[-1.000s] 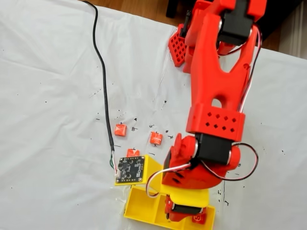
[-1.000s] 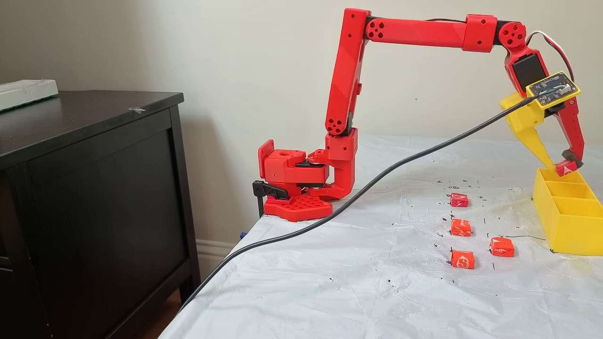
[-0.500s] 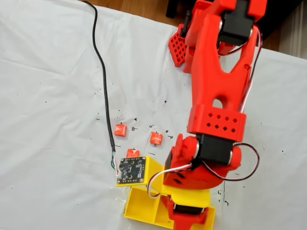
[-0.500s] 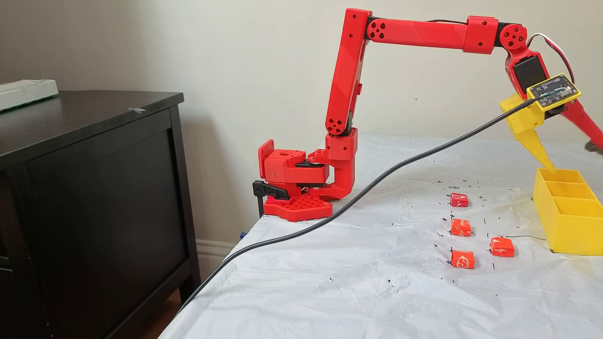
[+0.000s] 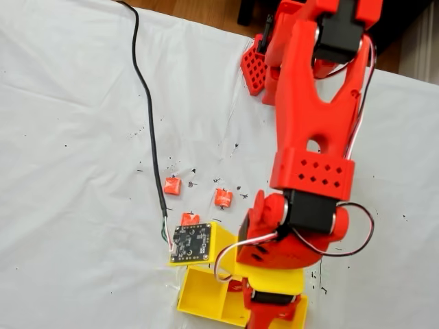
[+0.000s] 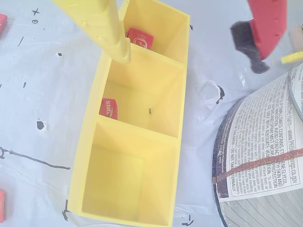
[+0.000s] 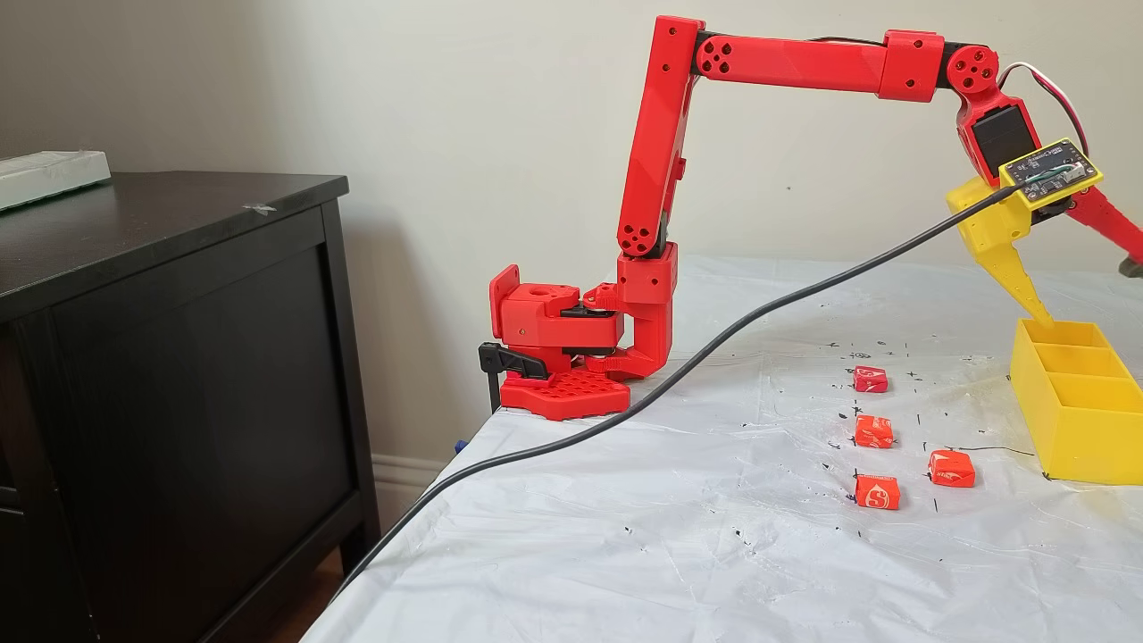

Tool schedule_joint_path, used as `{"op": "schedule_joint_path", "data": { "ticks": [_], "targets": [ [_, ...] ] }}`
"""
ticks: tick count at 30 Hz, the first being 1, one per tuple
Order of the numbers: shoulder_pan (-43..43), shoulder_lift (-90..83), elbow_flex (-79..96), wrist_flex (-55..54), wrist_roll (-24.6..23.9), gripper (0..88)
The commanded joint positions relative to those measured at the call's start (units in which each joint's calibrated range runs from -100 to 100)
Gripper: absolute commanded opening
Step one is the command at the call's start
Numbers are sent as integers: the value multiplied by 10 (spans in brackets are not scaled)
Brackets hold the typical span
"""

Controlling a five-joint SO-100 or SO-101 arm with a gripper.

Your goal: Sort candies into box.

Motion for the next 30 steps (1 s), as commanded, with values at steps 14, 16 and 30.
{"op": "schedule_joint_path", "data": {
  "ticks": [14, 16, 30],
  "targets": [
    [-47, -228, 172, 136, 7, 2],
    [-48, -249, 204, 144, 11, 2],
    [-55, -255, 317, 126, 28, 269]
  ]
}}
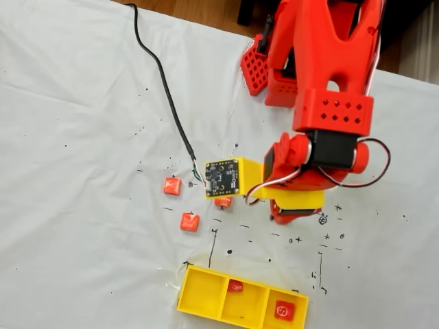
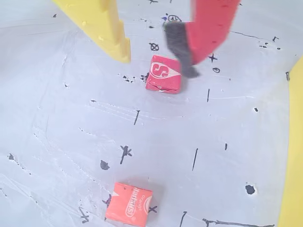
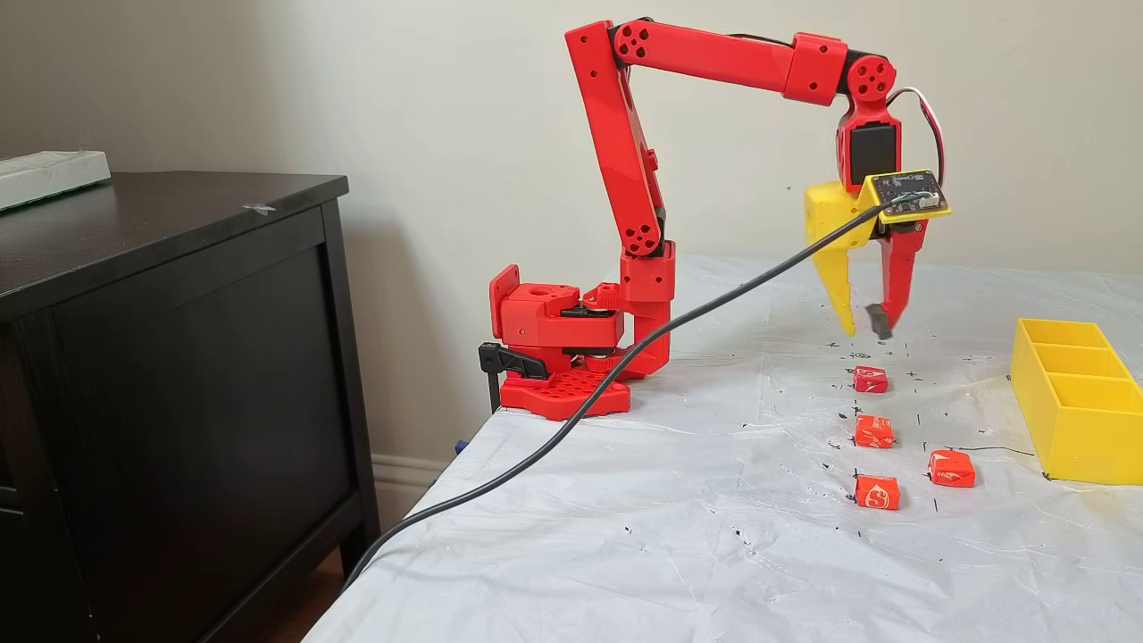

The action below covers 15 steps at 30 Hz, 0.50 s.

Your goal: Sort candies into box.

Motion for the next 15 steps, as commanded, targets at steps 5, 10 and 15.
{"op": "schedule_joint_path", "data": {
  "ticks": [5, 10, 15],
  "targets": [
    [-32, -27, 24, -27, 3, 321],
    [-41, -11, 26, -34, -1, 321],
    [-47, 32, 22, -50, -1, 313]
  ]
}}
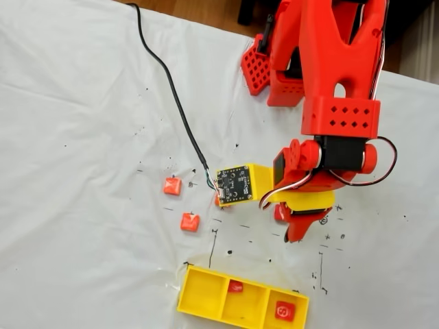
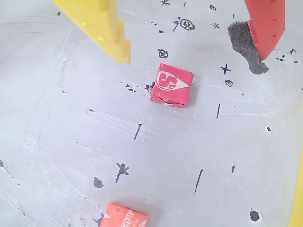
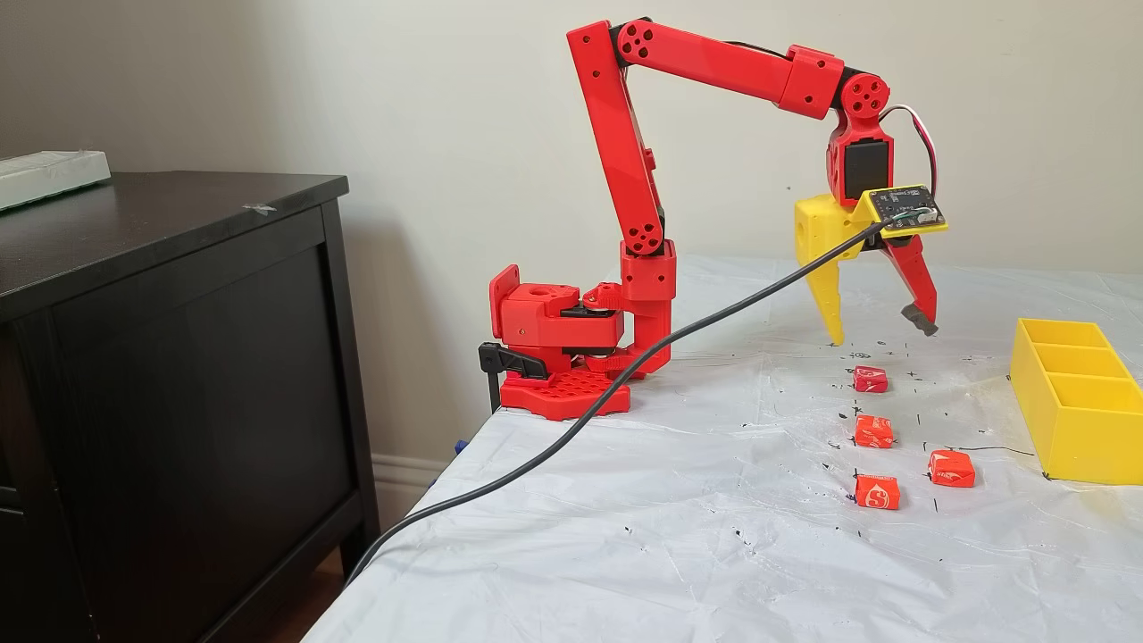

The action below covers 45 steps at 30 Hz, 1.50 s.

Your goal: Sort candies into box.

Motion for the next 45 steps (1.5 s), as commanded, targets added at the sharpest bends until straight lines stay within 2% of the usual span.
{"op": "schedule_joint_path", "data": {
  "ticks": [1, 36, 38, 41, 45],
  "targets": [
    [-6, 27, -17, -12, 2, 313],
    [-28, 129, -11, -95, -12, 243],
    [-28, 129, -11, -96, -13, 195],
    [-29, 136, -17, -96, -12, 16],
    [-19, 111, -35, -86, -6, 2]
  ]
}}
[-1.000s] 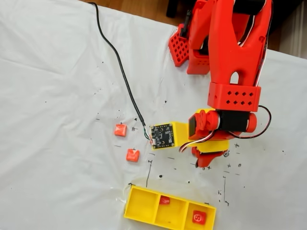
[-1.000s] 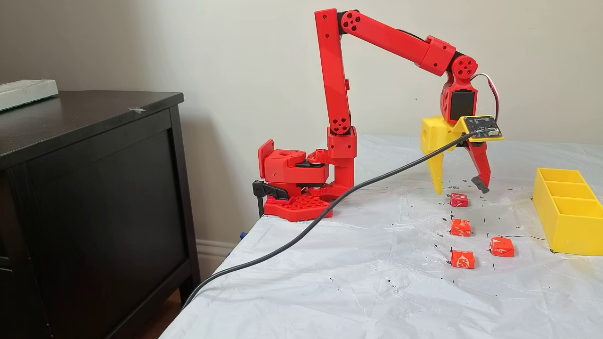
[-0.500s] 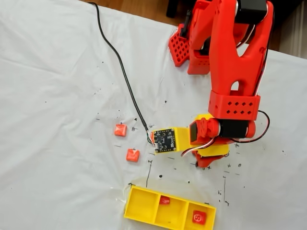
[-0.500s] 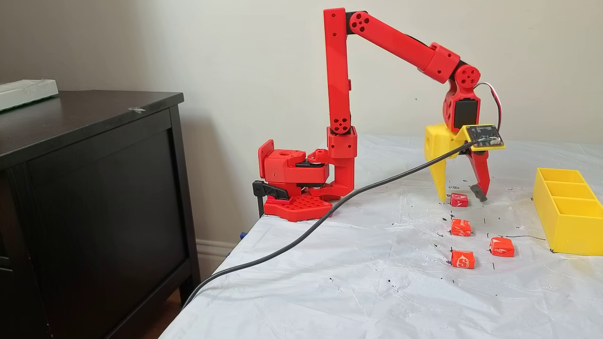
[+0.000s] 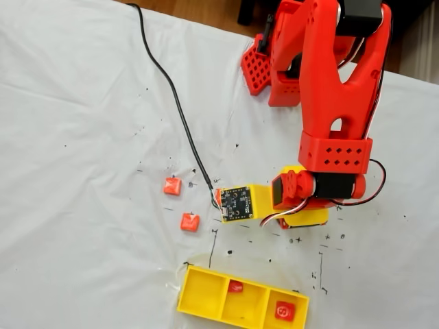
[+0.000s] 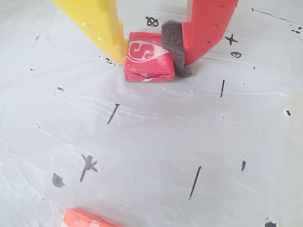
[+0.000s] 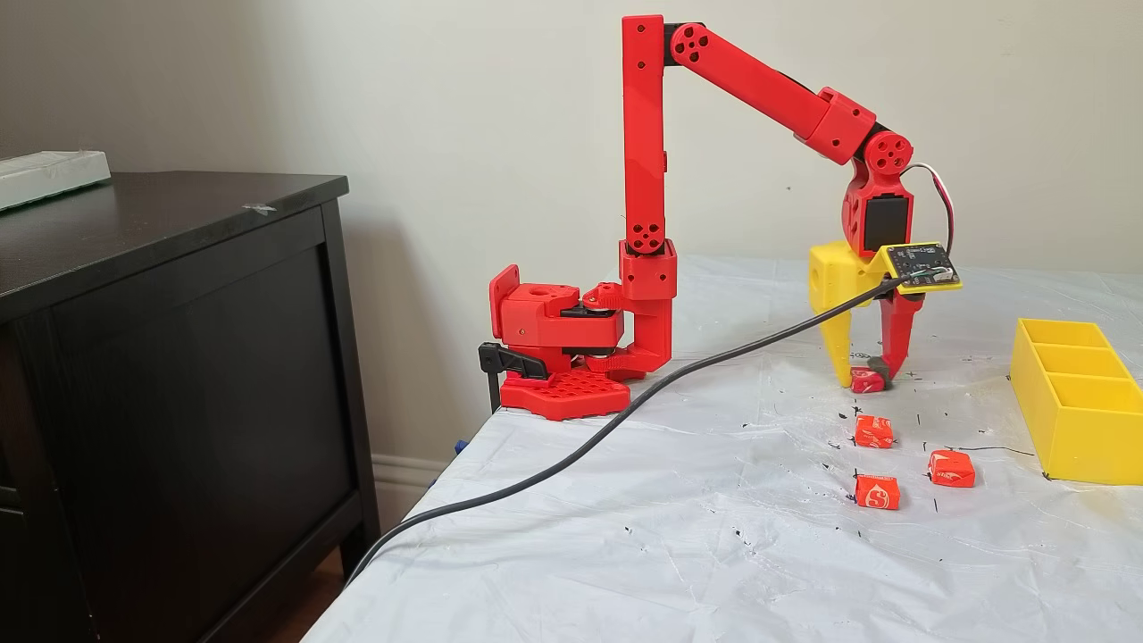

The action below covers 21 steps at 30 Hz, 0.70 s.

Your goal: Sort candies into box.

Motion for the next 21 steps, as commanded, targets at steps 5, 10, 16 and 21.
{"op": "schedule_joint_path", "data": {
  "ticks": [5, 10, 16, 21],
  "targets": [
    [35, -107, -91, 63, 3, 2],
    [93, -179, -194, 99, 11, 2],
    [165, -174, -275, 58, 6, 2],
    [192, -82, -347, 21, 5, 2]
  ]
}}
